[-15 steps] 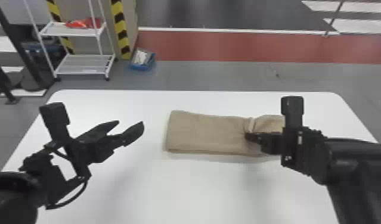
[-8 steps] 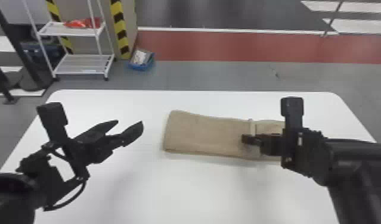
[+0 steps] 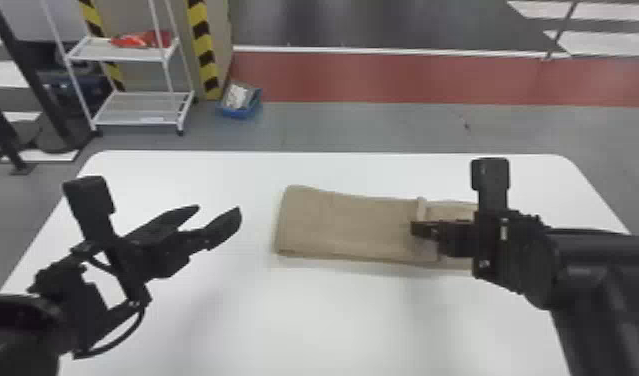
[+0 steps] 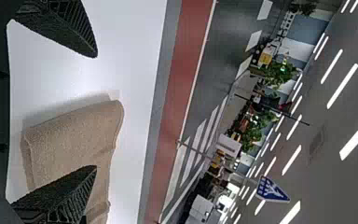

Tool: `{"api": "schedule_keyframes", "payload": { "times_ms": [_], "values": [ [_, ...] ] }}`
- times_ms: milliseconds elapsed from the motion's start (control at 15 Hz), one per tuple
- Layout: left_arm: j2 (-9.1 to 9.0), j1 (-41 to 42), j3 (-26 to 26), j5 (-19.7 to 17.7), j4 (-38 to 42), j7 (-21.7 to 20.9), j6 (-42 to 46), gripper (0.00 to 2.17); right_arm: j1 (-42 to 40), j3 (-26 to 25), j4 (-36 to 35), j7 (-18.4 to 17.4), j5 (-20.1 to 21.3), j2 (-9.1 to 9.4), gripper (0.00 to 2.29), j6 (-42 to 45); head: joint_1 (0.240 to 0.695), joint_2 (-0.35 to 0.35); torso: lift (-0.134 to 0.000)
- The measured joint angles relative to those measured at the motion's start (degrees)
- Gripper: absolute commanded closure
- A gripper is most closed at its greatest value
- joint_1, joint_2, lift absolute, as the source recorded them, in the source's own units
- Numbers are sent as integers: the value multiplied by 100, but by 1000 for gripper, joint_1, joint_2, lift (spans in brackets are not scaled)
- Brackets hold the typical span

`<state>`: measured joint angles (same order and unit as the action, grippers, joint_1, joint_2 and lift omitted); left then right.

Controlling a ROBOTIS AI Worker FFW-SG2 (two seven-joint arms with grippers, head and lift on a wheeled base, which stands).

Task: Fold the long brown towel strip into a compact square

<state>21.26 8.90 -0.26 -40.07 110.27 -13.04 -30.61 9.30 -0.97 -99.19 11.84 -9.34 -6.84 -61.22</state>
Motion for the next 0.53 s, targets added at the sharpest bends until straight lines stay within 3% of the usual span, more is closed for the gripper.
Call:
{"api": "schedule_keyframes", "payload": {
  "times_ms": [200, 533],
  "values": [
    [1, 41, 13, 0, 53, -3, -4, 22, -85, -9, -130, -15, 1, -7, 1139, -110, 695, -28, -124],
    [0, 103, 17, -9, 112, -5, -10, 22, -226, -87, -365, -63, -69, -53, 1146, -300, 695, -36, -124]
  ]
}}
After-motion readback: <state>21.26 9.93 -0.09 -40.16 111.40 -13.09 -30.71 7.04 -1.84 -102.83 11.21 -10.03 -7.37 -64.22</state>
